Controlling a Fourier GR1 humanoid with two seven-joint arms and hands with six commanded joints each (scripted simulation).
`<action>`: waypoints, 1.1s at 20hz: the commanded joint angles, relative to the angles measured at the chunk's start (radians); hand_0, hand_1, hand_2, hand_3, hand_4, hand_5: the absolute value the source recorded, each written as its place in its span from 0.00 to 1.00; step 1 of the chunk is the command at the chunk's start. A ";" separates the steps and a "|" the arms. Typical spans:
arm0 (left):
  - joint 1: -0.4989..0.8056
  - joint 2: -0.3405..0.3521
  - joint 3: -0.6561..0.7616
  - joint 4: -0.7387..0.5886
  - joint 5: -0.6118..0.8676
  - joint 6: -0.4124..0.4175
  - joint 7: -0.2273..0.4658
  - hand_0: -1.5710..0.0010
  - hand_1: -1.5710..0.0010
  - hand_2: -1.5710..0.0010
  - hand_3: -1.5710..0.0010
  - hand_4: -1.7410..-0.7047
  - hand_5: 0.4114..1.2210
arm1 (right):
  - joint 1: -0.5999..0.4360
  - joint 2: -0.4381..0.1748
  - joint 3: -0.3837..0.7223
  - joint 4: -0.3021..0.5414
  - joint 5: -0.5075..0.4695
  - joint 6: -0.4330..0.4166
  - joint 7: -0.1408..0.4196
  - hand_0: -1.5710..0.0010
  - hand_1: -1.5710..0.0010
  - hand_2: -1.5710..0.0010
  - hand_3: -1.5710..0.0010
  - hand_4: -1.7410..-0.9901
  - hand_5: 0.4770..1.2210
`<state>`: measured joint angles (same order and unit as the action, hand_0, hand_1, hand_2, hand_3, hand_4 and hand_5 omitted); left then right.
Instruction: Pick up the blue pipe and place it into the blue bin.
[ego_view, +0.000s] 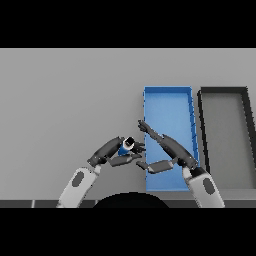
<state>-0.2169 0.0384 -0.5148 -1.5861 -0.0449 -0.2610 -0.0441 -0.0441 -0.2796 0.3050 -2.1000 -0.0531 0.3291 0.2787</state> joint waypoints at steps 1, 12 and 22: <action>-0.003 -0.004 0.005 -0.010 0.000 0.003 0.009 0.00 0.00 0.00 0.00 0.26 1.00 | -0.031 0.006 0.013 -0.002 0.000 0.003 0.023 1.00 1.00 1.00 1.00 0.69 0.06; -0.003 -0.032 0.051 0.032 0.016 -0.092 -0.009 0.00 0.00 0.00 0.00 0.27 1.00 | -0.292 0.099 0.091 0.139 -0.042 0.060 0.138 0.98 0.93 0.92 0.97 0.69 0.05; 0.005 -0.063 0.068 0.027 -0.013 -0.102 0.010 0.00 0.00 0.01 0.16 0.03 1.00 | -0.324 0.165 0.102 0.195 -0.055 0.057 0.070 0.13 0.12 0.12 0.18 0.35 0.62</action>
<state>-0.2119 -0.0240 -0.4466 -1.5589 -0.0594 -0.3659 -0.0374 -0.3679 -0.1143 0.4072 -1.9053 -0.1076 0.3864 0.3456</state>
